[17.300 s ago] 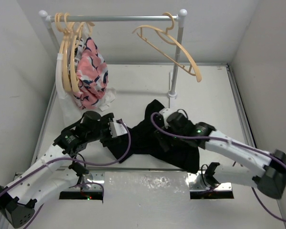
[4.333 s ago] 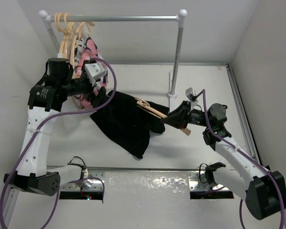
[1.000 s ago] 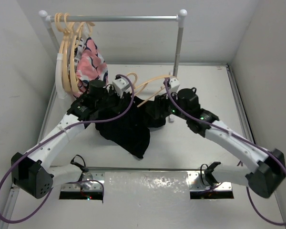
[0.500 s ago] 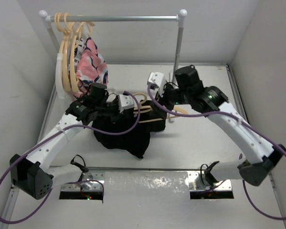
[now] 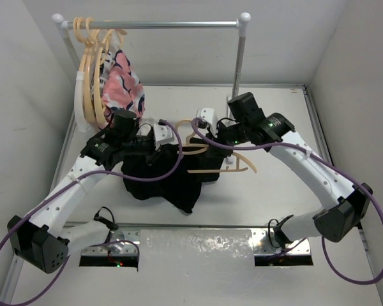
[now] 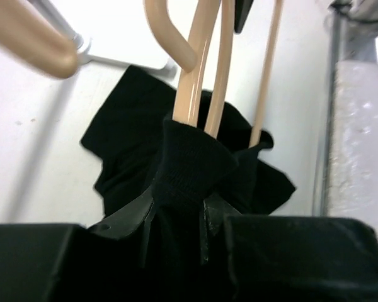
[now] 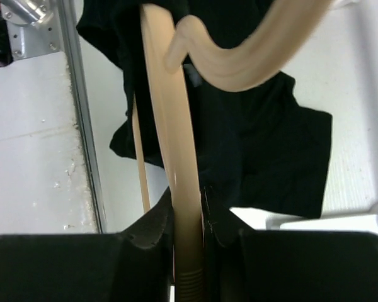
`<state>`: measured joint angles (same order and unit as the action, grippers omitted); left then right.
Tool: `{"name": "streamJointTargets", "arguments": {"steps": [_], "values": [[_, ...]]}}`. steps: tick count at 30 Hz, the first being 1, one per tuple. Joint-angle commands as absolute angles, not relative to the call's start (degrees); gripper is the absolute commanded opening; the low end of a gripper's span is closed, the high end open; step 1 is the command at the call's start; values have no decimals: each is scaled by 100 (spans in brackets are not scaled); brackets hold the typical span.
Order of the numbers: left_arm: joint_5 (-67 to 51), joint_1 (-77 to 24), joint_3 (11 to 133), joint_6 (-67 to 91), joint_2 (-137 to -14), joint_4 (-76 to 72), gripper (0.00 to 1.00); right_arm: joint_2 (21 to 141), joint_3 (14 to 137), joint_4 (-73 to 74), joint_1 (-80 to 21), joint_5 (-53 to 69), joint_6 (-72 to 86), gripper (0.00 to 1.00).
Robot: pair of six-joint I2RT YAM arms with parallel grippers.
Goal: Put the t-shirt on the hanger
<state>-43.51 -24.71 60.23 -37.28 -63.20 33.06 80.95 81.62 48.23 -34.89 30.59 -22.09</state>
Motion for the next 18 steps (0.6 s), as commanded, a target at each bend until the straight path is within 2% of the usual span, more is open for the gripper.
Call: {"name": "streamJointTargets", "arguments": {"steps": [1, 9, 10, 12, 18], "values": [[-5552, -2575, 6196, -2709, -6108, 1980, 0, 7981, 7902, 3982, -3506, 2674, -1591, 0], [-5625, -2786, 6161, -2077, -6345, 1741, 10, 6751, 6365, 1726, -3857, 1997, -1898, 0], [-5660, -2838, 6179, -1744, -6433, 1479, 14, 6733, 6337, 1636, -3980, 1830, -2072, 0], [-5756, -2926, 6257, -1600, -6547, 1362, 16, 6741, 6354, 1565, -4331, 1304, -2275, 0], [-5458, -3120, 6434, -2161, -6759, 2108, 18, 6688, 6468, 1230, -4447, 1213, -2496, 0]]}}
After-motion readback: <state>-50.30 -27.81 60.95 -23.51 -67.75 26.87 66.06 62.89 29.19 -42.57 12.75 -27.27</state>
